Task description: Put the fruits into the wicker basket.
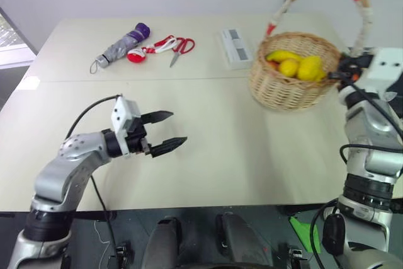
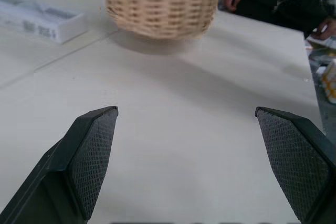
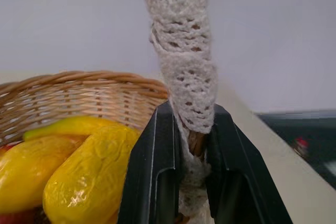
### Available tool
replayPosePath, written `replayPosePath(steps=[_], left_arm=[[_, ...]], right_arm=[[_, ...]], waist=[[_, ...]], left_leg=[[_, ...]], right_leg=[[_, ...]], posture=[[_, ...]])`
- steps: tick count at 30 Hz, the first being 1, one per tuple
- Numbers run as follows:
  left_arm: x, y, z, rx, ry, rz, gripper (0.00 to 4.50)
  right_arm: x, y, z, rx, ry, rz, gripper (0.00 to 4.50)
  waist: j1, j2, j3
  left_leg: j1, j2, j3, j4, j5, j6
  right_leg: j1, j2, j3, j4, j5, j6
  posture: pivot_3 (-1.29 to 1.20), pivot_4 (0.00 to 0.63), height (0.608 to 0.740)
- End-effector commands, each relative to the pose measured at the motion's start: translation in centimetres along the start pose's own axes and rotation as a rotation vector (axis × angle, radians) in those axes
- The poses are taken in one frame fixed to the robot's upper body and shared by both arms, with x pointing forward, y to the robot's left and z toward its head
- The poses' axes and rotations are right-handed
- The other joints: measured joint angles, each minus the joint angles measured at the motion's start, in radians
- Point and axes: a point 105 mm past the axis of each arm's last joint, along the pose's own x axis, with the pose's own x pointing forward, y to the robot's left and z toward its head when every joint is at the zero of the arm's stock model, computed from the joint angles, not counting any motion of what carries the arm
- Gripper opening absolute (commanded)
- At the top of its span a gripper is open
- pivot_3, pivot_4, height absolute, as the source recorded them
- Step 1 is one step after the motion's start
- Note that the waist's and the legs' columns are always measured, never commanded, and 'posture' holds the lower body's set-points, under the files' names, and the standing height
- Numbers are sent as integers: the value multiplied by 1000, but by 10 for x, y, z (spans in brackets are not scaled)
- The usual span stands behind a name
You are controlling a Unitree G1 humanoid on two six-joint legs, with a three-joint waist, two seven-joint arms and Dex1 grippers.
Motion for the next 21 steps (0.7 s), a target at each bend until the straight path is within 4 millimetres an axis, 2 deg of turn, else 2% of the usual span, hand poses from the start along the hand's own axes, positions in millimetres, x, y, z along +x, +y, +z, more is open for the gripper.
replayPosePath(steps=[1, 5, 7, 8, 12, 14, 17, 21], left_arm=[[3, 3, 5, 42, -13, 7, 4500], [2, 9, 4, 55, -10, 24, 4500], [1, 11, 3, 60, -6, 36, 4500], [0, 13, 2, 62, -5, 48, 4500], [-9, 26, -1, 58, 8, 117, 4500], [-16, 34, -5, 43, 20, 168, 4500], [-29, 47, -16, 23, 40, 267, 4500], [-45, 57, -32, 4, 62, 385, 4500]], right_arm=[[3, -12, 16, 29, -77, -42, 603], [-1, -20, 23, 15, -103, -61, 2563], [-8, -24, 30, -10, -124, -69, 3818], [-13, -27, 33, -35, -133, -66, 4171], [-43, -36, 33, -115, -104, 26, 4171], [-58, -32, 23, -155, -51, 125, 4171], [-78, -7, 9, -201, 8, 344, 4171], [-102, 52, -5, -204, 47, 669, 4171]], waist=[[-8, 2, 0], [-7, 4, 0], [-4, 4, 0], [-3, 4, 0], [10, 4, 0], [16, 4, 0], [11, 5, 0], [-10, 5, 0]], left_leg=[[0, 0, 0, 0, 0, 0], [2, 2, 1, -1, 0, 0], [1, 2, 0, -1, 0, 0], [1, 2, 0, -1, 0, 0], [0, 2, -1, -1, 0, 0], [0, 2, -1, -1, 0, 0], [2, 2, 0, -1, 0, 0], [12, 4, 0, -3, 0, 0]], right_leg=[[0, 0, 1, 0, 0, 0], [0, 4, 3, 0, 0, 0], [0, 4, 3, 1, 0, 0], [0, 4, 3, 1, 0, 0], [0, 4, 3, 0, 0, 0], [0, 4, 3, -1, 0, 0], [1, 4, 4, -1, 0, 0], [8, 7, 8, -1, -1, 0]], posture=[[0, 150, 740], [0, 150, 740], [0, 150, 740], [0, 150, 740], [0, 150, 740], [0, 150, 740], [0, 150, 740], [0, 150, 740]])
